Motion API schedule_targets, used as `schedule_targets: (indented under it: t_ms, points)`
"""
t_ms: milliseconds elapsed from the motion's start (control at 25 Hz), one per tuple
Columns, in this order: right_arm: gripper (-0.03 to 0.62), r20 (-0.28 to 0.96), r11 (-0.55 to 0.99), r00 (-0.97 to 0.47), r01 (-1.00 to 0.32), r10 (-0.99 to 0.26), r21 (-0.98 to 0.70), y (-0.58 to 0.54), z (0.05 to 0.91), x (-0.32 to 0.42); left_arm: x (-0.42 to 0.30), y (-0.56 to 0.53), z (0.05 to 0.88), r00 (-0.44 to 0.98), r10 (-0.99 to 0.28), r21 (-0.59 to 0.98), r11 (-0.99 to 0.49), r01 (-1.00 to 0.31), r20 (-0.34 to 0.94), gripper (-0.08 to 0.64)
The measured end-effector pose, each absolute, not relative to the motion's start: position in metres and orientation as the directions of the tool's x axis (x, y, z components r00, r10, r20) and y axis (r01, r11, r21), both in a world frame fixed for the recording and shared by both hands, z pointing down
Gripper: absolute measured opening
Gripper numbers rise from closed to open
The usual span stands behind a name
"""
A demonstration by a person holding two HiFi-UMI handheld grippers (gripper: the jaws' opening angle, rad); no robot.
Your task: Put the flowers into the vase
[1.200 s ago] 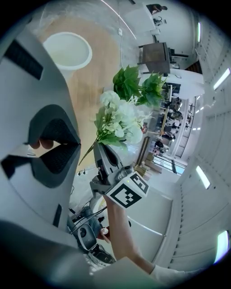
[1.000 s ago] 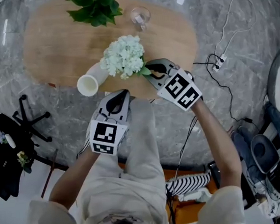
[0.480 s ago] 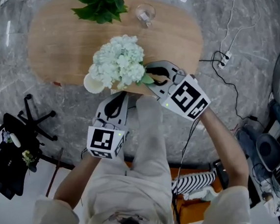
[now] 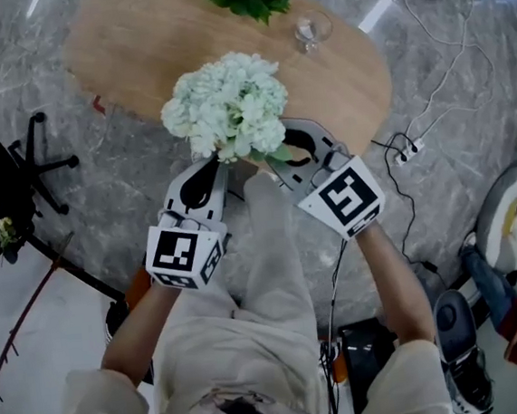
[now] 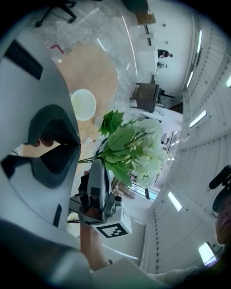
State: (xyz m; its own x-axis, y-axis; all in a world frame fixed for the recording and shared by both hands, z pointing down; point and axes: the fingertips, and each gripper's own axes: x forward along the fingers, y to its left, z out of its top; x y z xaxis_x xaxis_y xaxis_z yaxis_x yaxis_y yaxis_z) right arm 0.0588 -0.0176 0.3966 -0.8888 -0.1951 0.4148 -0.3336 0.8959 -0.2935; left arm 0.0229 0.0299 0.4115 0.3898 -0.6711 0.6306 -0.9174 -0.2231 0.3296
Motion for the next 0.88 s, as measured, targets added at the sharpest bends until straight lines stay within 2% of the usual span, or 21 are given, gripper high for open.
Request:
schedule_targets:
  t_ms: [440,880]
  points:
    - [0.025,0.291,0.883,-0.926,-0.332,-0.239,-0.332,-0.016,0.356,0.007,-0.020,0.057,0.405,0.249,-0.737,0.300,-0.066,-0.952,0.628,0.008]
    - [0.025,0.210,0.868,-0.923,-0.378,-0.324,-0.323,-0.019,0.327,-0.046,-0.056,0.071,0.401,0.276,-0.737,0.351,-0.057,-0.935,0.617,0.008]
